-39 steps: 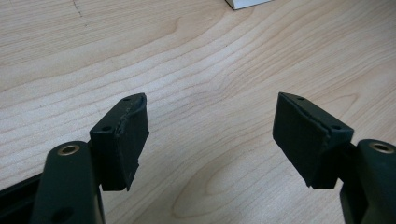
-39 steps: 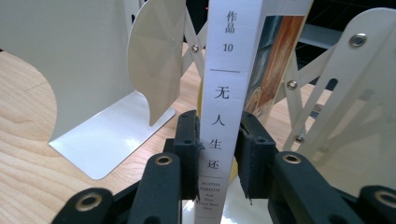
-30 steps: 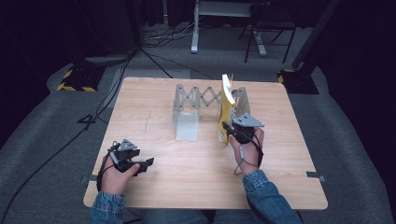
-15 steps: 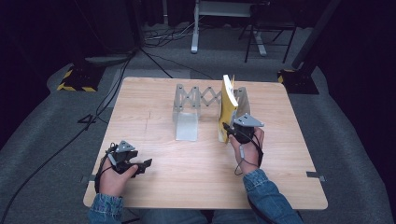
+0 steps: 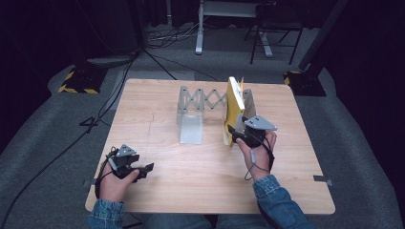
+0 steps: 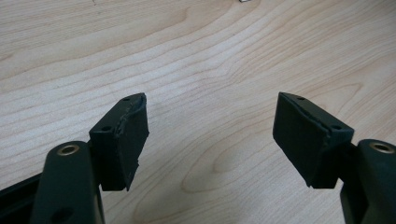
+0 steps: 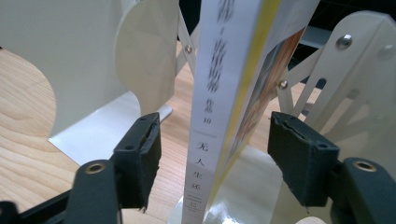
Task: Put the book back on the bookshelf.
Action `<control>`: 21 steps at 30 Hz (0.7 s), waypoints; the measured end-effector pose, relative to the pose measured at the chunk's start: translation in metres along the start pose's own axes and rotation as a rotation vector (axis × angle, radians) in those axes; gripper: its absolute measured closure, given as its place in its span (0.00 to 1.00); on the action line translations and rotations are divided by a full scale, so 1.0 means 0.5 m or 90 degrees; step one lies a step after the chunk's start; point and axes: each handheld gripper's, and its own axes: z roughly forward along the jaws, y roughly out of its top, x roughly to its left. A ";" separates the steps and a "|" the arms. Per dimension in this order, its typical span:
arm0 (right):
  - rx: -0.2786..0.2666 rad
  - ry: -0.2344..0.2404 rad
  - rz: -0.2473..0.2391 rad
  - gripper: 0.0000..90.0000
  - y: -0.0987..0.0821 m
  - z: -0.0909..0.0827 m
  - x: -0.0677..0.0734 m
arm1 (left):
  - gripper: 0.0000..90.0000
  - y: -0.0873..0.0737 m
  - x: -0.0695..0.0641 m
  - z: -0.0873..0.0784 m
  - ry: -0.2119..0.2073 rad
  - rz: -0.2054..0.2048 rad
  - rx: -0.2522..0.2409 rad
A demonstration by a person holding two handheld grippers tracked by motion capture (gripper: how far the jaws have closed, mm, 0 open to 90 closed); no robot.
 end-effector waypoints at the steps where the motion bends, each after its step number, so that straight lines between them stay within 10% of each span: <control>1: -0.004 0.003 0.000 0.37 0.002 -0.004 -0.002 | 0.30 -0.001 0.000 -0.001 0.002 0.001 -0.002; 21: 0.001 0.037 -0.001 0.25 -0.002 -0.150 -0.093 | 0.26 -0.010 0.006 0.000 0.018 0.011 0.016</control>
